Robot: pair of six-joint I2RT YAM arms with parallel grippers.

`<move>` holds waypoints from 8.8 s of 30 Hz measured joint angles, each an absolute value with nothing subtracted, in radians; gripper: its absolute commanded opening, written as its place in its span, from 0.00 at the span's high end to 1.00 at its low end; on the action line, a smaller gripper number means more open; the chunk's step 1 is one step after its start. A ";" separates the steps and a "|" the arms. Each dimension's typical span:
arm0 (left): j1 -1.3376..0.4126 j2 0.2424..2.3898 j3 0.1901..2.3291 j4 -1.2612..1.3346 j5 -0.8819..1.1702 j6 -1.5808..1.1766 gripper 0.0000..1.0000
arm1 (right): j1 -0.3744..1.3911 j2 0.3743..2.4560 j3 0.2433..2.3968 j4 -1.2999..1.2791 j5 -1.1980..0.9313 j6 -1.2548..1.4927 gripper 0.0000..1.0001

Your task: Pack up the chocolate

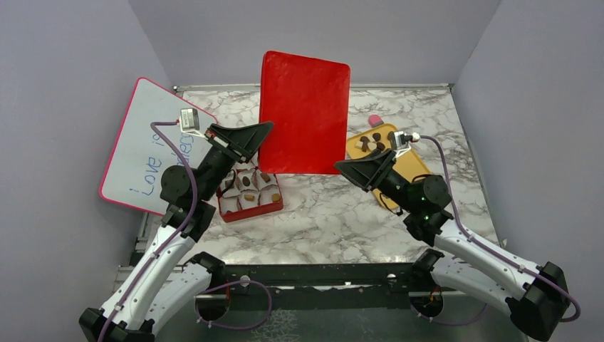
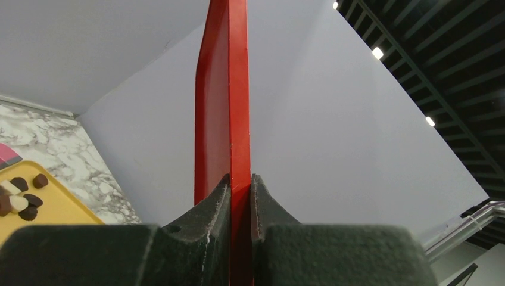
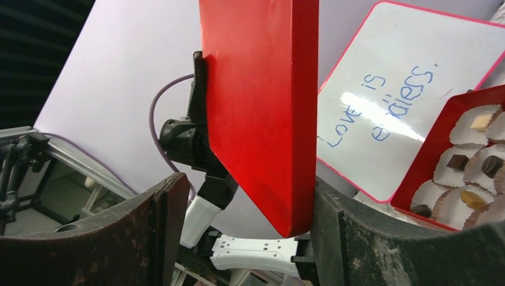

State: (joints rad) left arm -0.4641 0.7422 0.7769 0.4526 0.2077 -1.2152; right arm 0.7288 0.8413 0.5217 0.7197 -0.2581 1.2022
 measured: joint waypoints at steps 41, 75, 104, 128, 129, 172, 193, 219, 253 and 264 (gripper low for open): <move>-0.465 0.604 0.975 -0.298 -0.366 -0.501 0.01 | 0.729 1.033 0.497 0.569 -0.257 1.176 0.99; -0.138 1.099 1.163 -0.599 -0.212 -0.613 0.06 | 0.921 1.848 0.936 0.817 -0.300 1.279 0.99; -0.052 1.158 1.024 -0.630 -0.309 -0.850 0.09 | 0.901 1.979 0.942 0.837 -0.278 1.328 0.99; -0.014 1.209 0.833 -0.343 -0.216 -0.636 0.06 | 0.888 1.937 0.878 0.867 -0.339 1.343 0.99; -0.014 1.206 0.832 -0.334 -0.209 -0.627 0.06 | 0.888 1.938 0.878 0.870 -0.341 1.344 0.99; 0.012 1.306 0.746 -0.151 0.057 -0.537 0.36 | 0.823 1.731 0.721 0.641 -0.273 1.201 0.52; 0.012 1.321 0.738 -0.088 0.109 -0.627 0.31 | 0.829 1.705 0.958 0.186 -0.164 0.797 0.42; 0.013 1.247 0.781 -0.283 -0.048 -0.646 0.25 | 0.845 1.734 0.994 0.088 -0.072 0.704 0.65; 0.027 1.384 0.777 -0.193 0.124 -0.617 0.41 | 0.842 1.556 0.813 0.070 -0.064 0.735 0.63; 0.026 1.359 0.902 -0.278 0.100 -0.568 0.59 | 0.842 1.477 0.963 -0.125 0.020 0.624 0.76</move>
